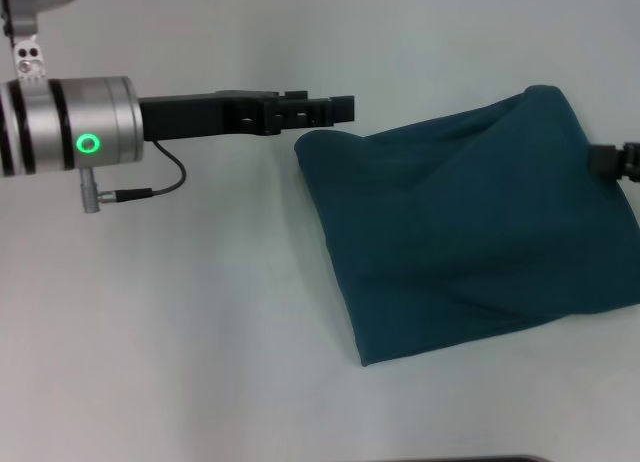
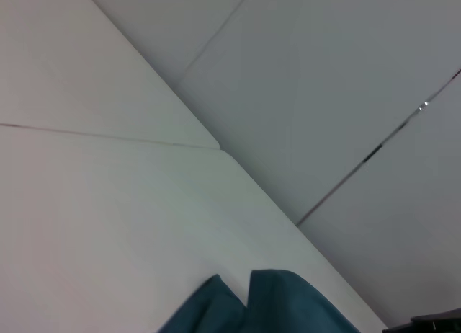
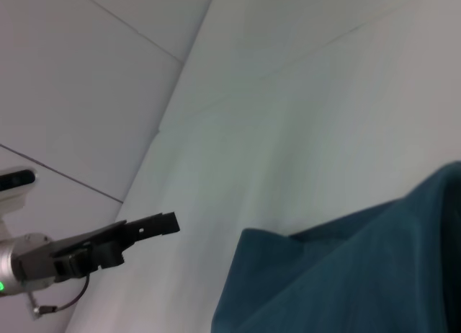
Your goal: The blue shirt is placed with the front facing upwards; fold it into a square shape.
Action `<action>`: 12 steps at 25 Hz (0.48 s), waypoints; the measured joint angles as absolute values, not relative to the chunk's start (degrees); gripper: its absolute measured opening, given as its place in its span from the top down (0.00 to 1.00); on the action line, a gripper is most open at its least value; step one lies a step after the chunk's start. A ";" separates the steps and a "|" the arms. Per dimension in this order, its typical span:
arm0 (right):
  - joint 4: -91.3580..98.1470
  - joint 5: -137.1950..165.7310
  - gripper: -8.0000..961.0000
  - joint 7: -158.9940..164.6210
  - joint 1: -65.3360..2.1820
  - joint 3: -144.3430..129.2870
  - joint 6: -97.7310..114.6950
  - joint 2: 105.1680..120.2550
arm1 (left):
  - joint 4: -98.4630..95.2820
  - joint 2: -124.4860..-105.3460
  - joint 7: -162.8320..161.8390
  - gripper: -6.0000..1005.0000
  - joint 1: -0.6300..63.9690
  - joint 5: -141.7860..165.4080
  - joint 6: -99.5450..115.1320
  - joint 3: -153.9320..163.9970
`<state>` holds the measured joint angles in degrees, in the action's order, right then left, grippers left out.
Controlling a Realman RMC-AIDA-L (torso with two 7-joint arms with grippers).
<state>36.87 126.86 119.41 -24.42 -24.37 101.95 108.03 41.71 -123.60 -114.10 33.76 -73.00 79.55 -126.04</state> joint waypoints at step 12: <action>38.57 126.75 0.19 120.51 -20.79 -21.01 107.45 106.40 | 35.45 -123.53 -114.00 0.05 38.00 -72.46 71.81 -121.48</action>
<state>38.57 126.75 120.51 -20.79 -21.01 107.45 106.40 35.45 -123.53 -114.00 38.00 -72.46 71.81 -121.48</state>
